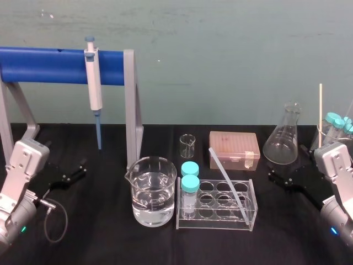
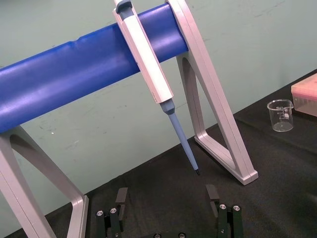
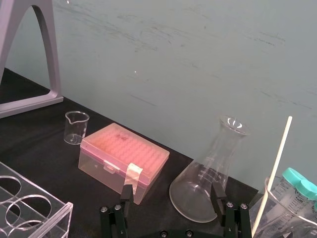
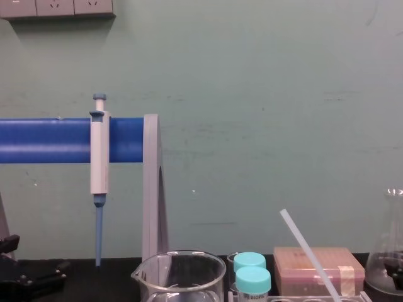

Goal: Pick up the stirring rod with one hand, then place it down.

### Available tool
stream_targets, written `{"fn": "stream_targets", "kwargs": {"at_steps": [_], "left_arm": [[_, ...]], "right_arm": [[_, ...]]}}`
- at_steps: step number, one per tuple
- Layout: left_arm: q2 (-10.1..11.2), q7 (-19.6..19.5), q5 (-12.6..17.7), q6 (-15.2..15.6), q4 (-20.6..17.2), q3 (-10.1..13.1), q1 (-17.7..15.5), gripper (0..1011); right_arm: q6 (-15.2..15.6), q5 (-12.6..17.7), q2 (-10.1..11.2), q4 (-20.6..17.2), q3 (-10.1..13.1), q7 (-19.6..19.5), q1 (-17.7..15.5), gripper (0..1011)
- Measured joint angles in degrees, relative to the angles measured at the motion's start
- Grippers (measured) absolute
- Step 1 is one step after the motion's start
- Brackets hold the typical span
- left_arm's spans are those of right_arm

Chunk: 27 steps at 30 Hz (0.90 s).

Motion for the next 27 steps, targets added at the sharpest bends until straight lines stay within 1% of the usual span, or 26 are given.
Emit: {"fn": "stream_targets", "kwargs": {"at_steps": [27], "left_arm": [[0.0, 0.0, 0.0, 0.0, 0.0, 0.0, 0.0, 1000]], "right_arm": [[0.0, 0.0, 0.0, 0.0, 0.0, 0.0, 0.0, 1003]]}}
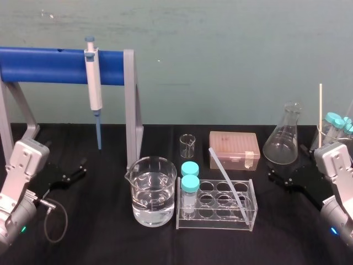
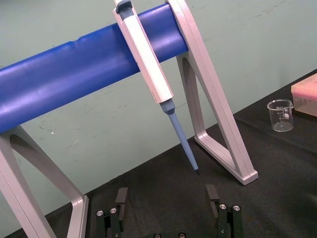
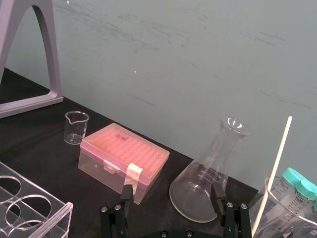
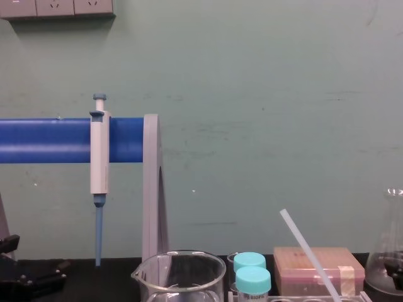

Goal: Pick up the stirring rod with one hand, then place it down.

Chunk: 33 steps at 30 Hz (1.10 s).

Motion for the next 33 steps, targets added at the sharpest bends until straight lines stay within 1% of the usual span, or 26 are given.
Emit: {"fn": "stream_targets", "kwargs": {"at_steps": [6, 10, 11, 14, 15, 17, 18, 21, 22, 23, 24, 25, 27, 33], "left_arm": [[0.0, 0.0, 0.0, 0.0, 0.0, 0.0, 0.0, 1000], [0.0, 0.0, 0.0, 0.0, 0.0, 0.0, 0.0, 1000], [0.0, 0.0, 0.0, 0.0, 0.0, 0.0, 0.0, 1000], [0.0, 0.0, 0.0, 0.0, 0.0, 0.0, 0.0, 1000], [0.0, 0.0, 0.0, 0.0, 0.0, 0.0, 0.0, 1000], [0.0, 0.0, 0.0, 0.0, 0.0, 0.0, 0.0, 1000], [0.0, 0.0, 0.0, 0.0, 0.0, 0.0, 0.0, 1000], [0.0, 0.0, 0.0, 0.0, 0.0, 0.0, 0.0, 1000], [0.0, 0.0, 0.0, 0.0, 0.0, 0.0, 0.0, 1000], [0.0, 0.0, 0.0, 0.0, 0.0, 0.0, 0.0, 1000], [0.0, 0.0, 0.0, 0.0, 0.0, 0.0, 0.0, 1000], [0.0, 0.0, 0.0, 0.0, 0.0, 0.0, 0.0, 1000], [0.0, 0.0, 0.0, 0.0, 0.0, 0.0, 0.0, 1000], [0.0, 0.0, 0.0, 0.0, 0.0, 0.0, 0.0, 1000]], "right_arm": [[0.0, 0.0, 0.0, 0.0, 0.0, 0.0, 0.0, 1003], [-0.3, 2.3, 0.0, -0.6, 1.3, 2.9, -0.2, 1003], [-0.3, 3.9, 0.1, -1.3, 2.0, 4.6, -0.4, 1003], [-0.2, 6.5, 0.6, -2.6, 3.1, 7.4, -0.8, 1003], [0.0, 8.5, 1.1, -3.9, 3.8, 9.8, -1.1, 1003], [0.4, 10.6, 1.6, -5.1, 4.5, 12.4, -1.3, 1003], [1.0, 12.5, 2.2, -6.3, 5.0, 14.8, -1.6, 1003], [2.5, 15.0, 3.0, -8.1, 5.4, 18.4, -1.8, 1003], [3.5, 16.3, 3.3, -8.8, 5.6, 20.2, -1.9, 1003], [3.9, 16.8, 3.4, -9.3, 5.6, 21.1, -1.9, 1003], [4.7, 17.7, 3.6, -10.1, 5.6, 22.8, -2.0, 1003], [4.7, 17.7, 3.6, -10.1, 5.6, 22.8, -2.0, 1003], [5.8, 18.5, 3.8, -11.2, 5.4, 25.5, -1.9, 1003], [7.2, 18.4, 3.9, -11.8, 4.4, 29.1, -1.1, 1003]]}}
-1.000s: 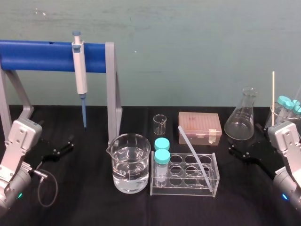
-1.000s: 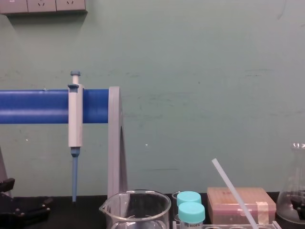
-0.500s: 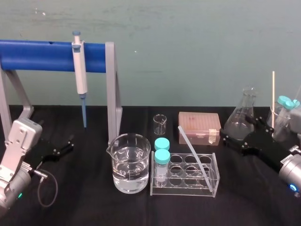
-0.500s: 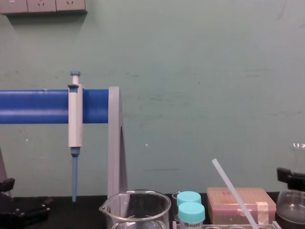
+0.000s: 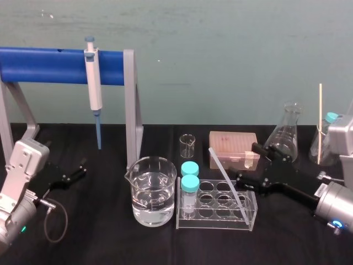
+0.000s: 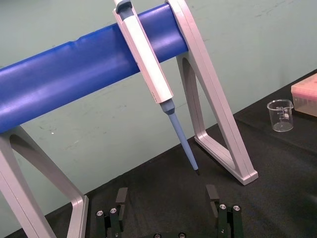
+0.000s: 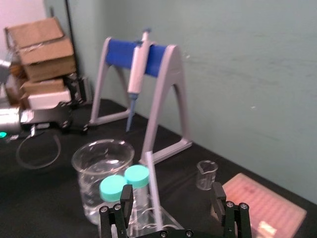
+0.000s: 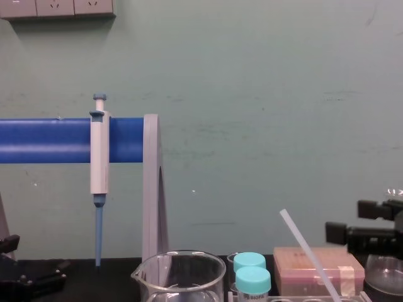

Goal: Pick up the stirring rod with one hand, then place it down.

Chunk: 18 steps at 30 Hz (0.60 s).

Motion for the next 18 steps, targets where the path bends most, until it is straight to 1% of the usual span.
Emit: {"fn": "stream_targets", "kwargs": {"at_steps": [3, 4, 5, 7, 9, 10, 13, 16, 18], "left_arm": [[0.0, 0.0, 0.0, 0.0, 0.0, 0.0, 0.0, 1000], [0.0, 0.0, 0.0, 0.0, 0.0, 0.0, 0.0, 1000], [0.0, 0.0, 0.0, 0.0, 0.0, 0.0, 0.0, 1000], [0.0, 0.0, 0.0, 0.0, 0.0, 0.0, 0.0, 1000], [0.0, 0.0, 0.0, 0.0, 0.0, 0.0, 0.0, 1000], [0.0, 0.0, 0.0, 0.0, 0.0, 0.0, 0.0, 1000], [0.0, 0.0, 0.0, 0.0, 0.0, 0.0, 0.0, 1000], [0.0, 0.0, 0.0, 0.0, 0.0, 0.0, 0.0, 1000], [0.0, 0.0, 0.0, 0.0, 0.0, 0.0, 0.0, 1000]], "right_arm": [[1.4, -2.0, -0.3, 0.8, -1.3, 1.2, 1.1, 1003], [1.4, -2.0, -0.3, 0.8, -1.3, 1.2, 1.1, 1003], [1.9, -3.0, -0.6, 1.3, -1.9, 1.4, 1.7, 1003], [2.2, -3.8, -1.0, 2.0, -2.4, 1.5, 2.3, 1003], [2.8, -5.2, -2.0, 3.6, -3.2, 1.8, 3.5, 1003], [2.8, -5.2, -2.0, 3.6, -3.2, 1.8, 3.5, 1003], [3.3, -6.3, -3.2, 5.1, -3.8, 2.0, 4.6, 1003], [3.4, -7.4, -4.9, 6.7, -4.2, 2.1, 5.8, 1003], [3.4, -7.9, -5.5, 7.2, -4.3, 2.0, 6.1, 1003]]}}
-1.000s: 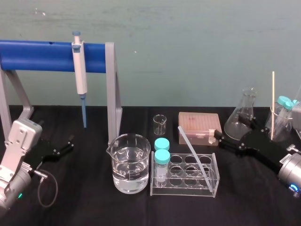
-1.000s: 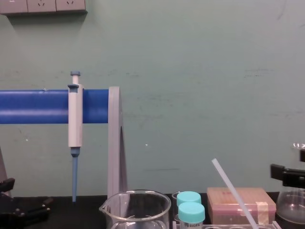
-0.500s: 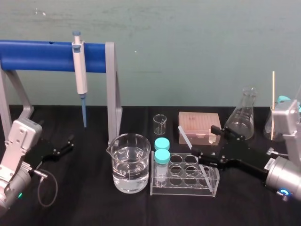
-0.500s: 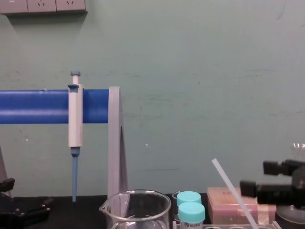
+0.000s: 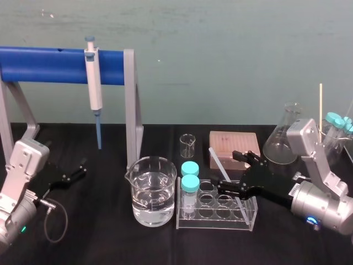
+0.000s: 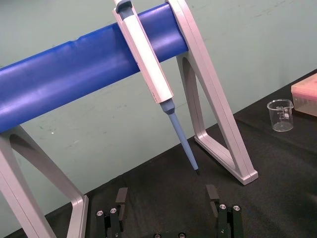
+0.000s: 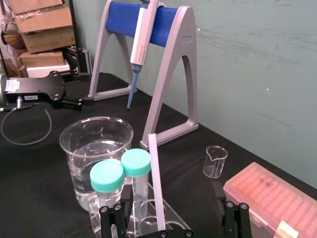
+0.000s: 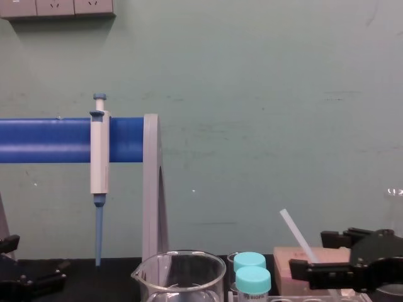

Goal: Pick up the stirring rod with one hand, then place it down.

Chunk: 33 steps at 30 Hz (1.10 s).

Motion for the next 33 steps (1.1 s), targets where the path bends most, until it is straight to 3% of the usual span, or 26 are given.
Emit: {"fn": "stream_targets", "kwargs": {"at_steps": [7, 19, 33], "left_arm": [[0.0, 0.0, 0.0, 0.0, 0.0, 0.0, 0.0, 1000], [0.0, 0.0, 0.0, 0.0, 0.0, 0.0, 0.0, 1000], [0.0, 0.0, 0.0, 0.0, 0.0, 0.0, 0.0, 1000]], "right_arm": [[0.1, -2.1, -2.1, 1.5, -0.3, -0.9, 1.3, 1003], [0.1, -1.7, -1.7, 1.3, -0.2, -0.9, 1.1, 981], [0.1, -1.4, -1.6, 1.2, -0.1, -0.8, 0.9, 609]]}}
